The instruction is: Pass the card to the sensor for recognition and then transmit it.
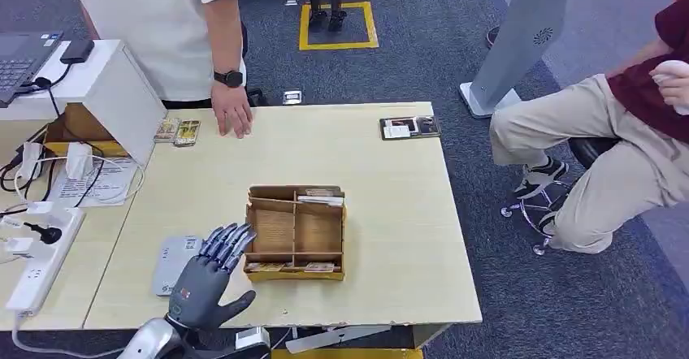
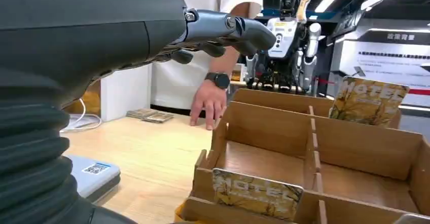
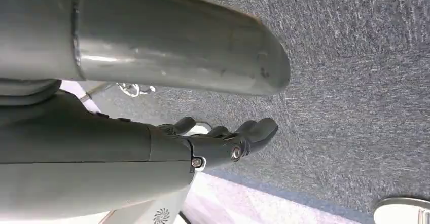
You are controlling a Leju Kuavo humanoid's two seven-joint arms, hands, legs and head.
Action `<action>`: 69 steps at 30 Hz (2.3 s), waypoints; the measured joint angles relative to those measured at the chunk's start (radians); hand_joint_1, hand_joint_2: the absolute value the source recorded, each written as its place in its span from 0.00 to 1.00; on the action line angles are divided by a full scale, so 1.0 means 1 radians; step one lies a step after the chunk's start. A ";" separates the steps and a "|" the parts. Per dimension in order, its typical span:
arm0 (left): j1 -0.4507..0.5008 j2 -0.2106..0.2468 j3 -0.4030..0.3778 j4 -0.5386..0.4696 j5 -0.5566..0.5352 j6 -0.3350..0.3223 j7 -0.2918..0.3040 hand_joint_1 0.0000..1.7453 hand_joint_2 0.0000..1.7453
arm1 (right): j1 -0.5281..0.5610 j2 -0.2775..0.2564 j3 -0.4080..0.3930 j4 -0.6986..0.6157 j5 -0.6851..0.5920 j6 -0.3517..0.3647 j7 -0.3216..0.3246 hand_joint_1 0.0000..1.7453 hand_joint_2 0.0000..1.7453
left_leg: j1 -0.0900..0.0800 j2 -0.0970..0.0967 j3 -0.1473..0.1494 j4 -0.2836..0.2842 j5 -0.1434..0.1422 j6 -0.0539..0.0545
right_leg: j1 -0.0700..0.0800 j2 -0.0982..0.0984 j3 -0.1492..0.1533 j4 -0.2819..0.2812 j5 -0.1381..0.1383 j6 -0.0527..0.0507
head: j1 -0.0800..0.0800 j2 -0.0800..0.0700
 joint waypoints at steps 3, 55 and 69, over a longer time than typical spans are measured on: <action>0.000 0.000 0.000 -0.003 0.002 -0.020 -0.003 0.00 1.00 | 0.000 0.000 0.000 0.000 0.000 0.000 0.000 0.00 0.00 | 0.000 0.000 0.000 0.000 0.000 0.000 | 0.000 0.000 0.000 0.000 0.000 0.000 | 0.000 0.000; -0.128 -0.135 -0.095 0.225 -0.190 0.134 0.186 1.00 1.00 | -0.011 -0.004 0.023 0.005 0.013 0.005 0.019 0.00 0.00 | 0.000 0.000 0.000 0.000 0.000 0.000 | 0.000 0.000 0.000 0.000 0.000 0.000 | 0.000 0.000; -0.097 -0.145 -0.093 0.219 -0.095 0.239 0.066 1.00 1.00 | -0.011 -0.004 0.023 0.006 0.009 0.004 0.018 0.00 0.00 | 0.000 0.000 0.000 0.000 0.000 0.000 | 0.000 0.000 0.000 0.000 0.000 0.000 | 0.000 0.000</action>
